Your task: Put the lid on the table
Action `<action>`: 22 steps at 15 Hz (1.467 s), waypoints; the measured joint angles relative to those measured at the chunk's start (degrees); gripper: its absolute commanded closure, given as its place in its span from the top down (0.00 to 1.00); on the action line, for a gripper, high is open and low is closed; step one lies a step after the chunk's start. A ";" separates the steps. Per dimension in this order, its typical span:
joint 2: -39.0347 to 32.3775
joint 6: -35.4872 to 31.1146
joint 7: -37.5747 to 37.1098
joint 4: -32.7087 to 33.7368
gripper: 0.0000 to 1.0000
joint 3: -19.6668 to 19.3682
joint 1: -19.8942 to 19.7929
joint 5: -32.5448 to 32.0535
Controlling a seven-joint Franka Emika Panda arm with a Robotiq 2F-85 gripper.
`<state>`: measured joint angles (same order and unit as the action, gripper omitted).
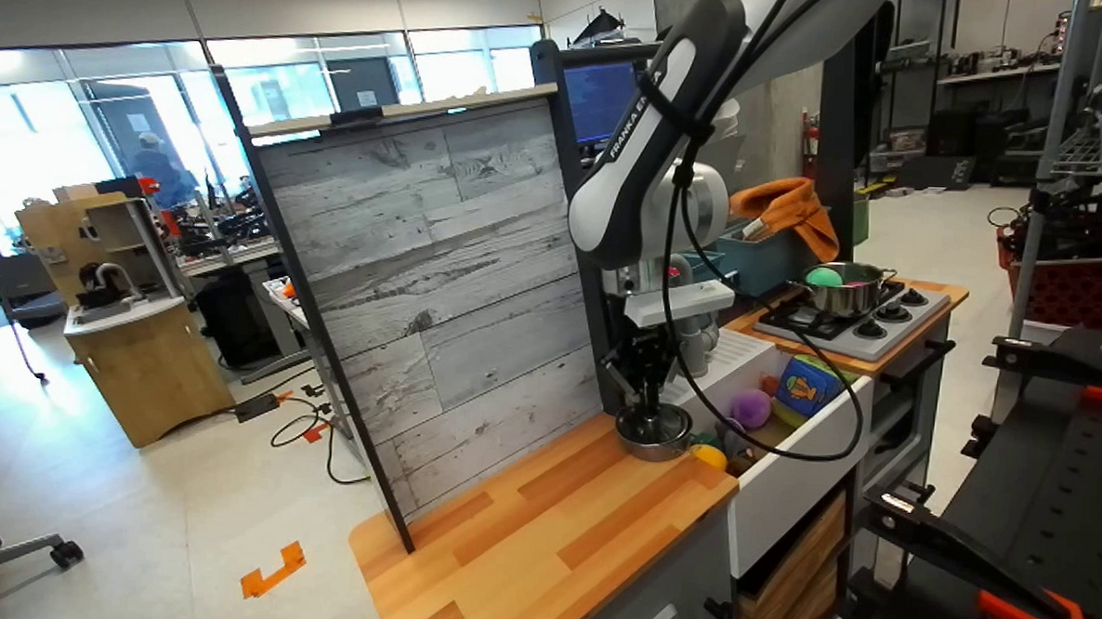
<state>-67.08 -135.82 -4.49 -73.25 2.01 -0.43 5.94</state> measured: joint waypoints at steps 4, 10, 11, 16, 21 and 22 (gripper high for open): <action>-0.62 1.08 -1.61 1.31 0.00 0.00 0.21 0.00; -1.37 4.17 -3.39 3.00 0.00 -0.01 0.79 0.00; -1.52 4.37 -3.60 3.24 0.00 -0.01 0.83 0.01; -1.59 4.50 -3.92 3.39 0.28 -0.01 0.86 0.01; -1.63 5.13 -4.00 3.39 0.63 -0.02 0.87 0.02; -1.66 5.50 -4.00 3.37 0.69 0.01 0.88 0.04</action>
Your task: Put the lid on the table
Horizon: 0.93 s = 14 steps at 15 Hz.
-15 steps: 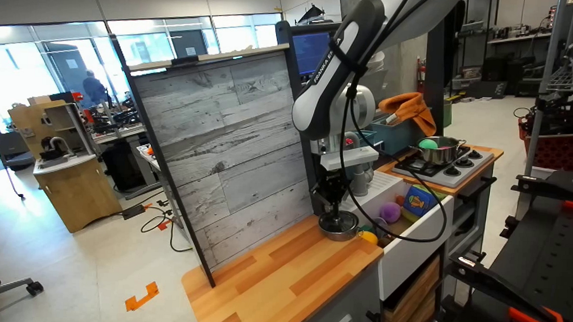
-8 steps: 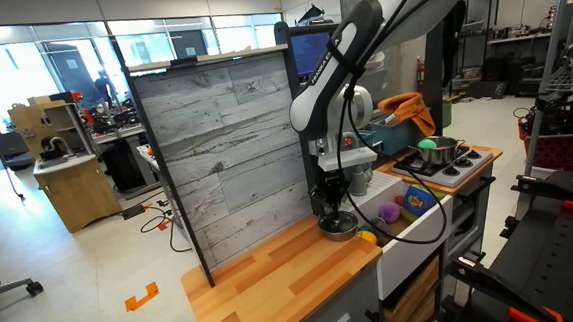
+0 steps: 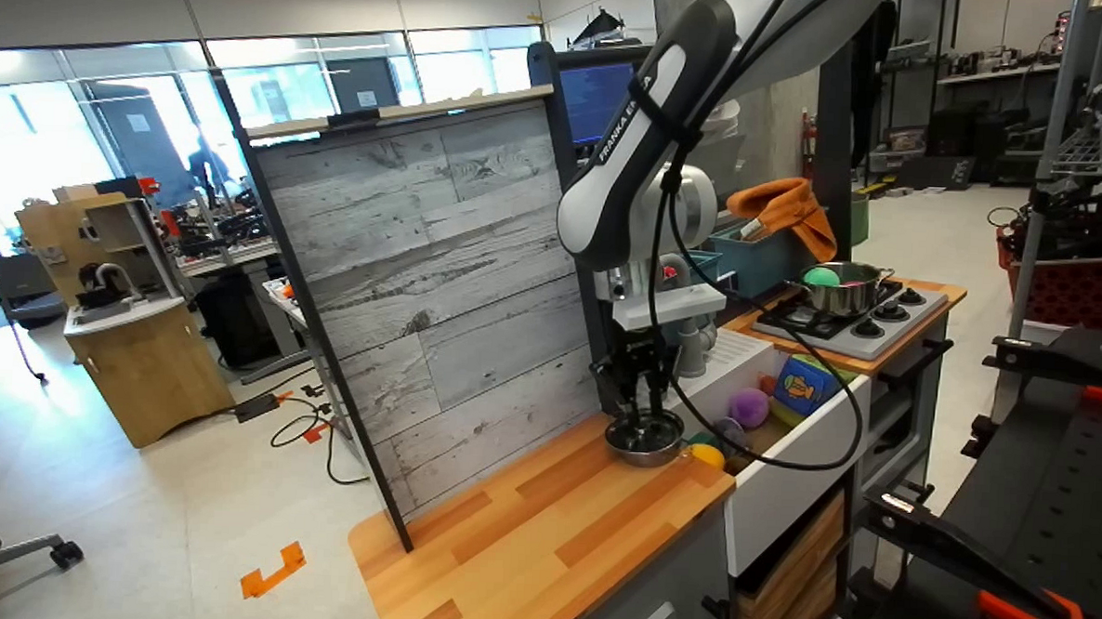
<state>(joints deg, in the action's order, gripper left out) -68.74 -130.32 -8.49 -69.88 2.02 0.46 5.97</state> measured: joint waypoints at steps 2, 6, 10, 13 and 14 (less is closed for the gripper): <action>-0.07 0.28 0.00 -0.21 0.84 0.11 0.04 0.02; -0.09 0.28 0.04 -1.07 1.00 0.95 0.29 0.07; -0.11 0.27 0.04 -1.84 1.00 1.54 1.39 0.07; -0.13 1.08 -0.64 -1.88 1.00 1.50 1.96 0.07; -0.14 1.24 -0.64 -1.88 1.00 1.50 2.01 0.07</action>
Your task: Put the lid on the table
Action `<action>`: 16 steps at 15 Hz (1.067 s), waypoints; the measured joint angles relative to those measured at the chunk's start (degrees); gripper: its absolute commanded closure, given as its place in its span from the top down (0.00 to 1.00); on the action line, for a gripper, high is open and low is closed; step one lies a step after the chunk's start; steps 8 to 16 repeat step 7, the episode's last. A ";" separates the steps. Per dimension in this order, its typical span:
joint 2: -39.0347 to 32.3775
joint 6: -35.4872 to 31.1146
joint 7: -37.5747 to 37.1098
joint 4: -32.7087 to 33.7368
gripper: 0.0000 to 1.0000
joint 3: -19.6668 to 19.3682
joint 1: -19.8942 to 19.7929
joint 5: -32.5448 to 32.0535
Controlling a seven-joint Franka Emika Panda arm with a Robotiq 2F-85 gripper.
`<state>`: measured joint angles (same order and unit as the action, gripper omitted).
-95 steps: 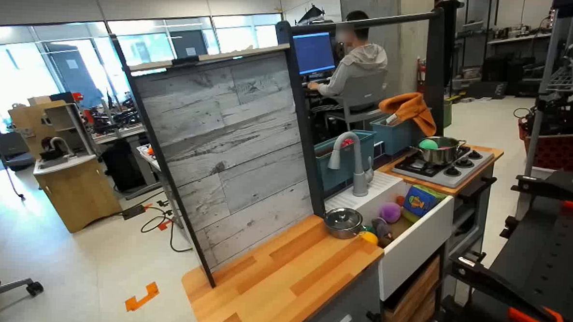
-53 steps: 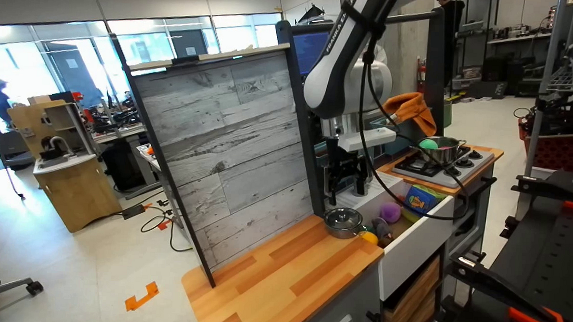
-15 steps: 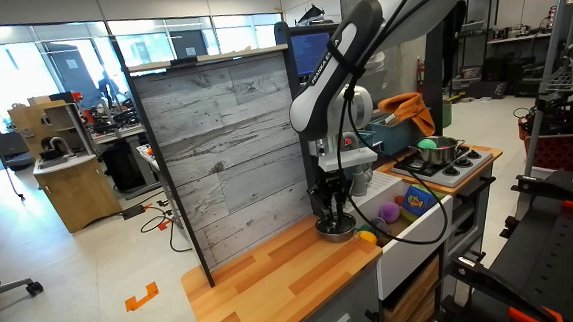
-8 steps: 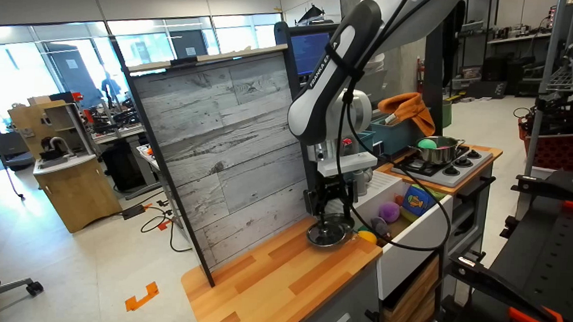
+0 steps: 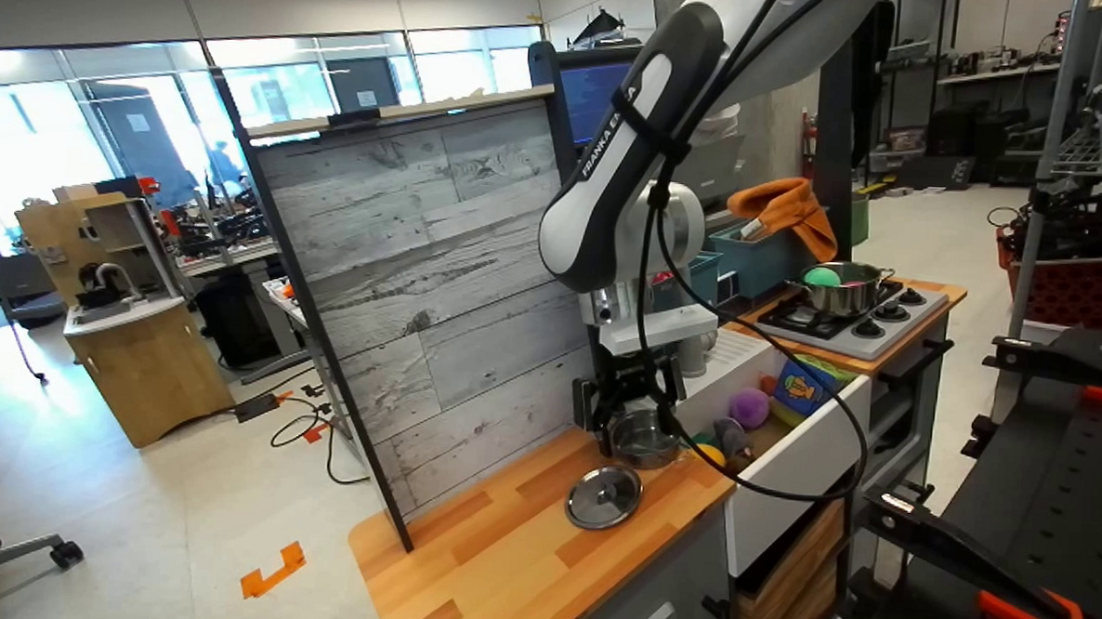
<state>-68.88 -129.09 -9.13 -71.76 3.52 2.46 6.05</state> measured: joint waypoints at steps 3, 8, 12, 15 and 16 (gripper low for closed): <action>-0.02 0.35 -0.01 0.00 1.00 0.00 0.10 0.00; -0.02 0.94 -0.03 0.01 1.00 0.00 0.20 -0.01; -0.02 0.94 -0.03 0.01 1.00 0.00 0.20 -0.01; -0.02 0.94 -0.03 0.01 1.00 0.00 0.20 -0.01; -0.02 0.94 -0.03 0.01 1.00 0.00 0.20 -0.01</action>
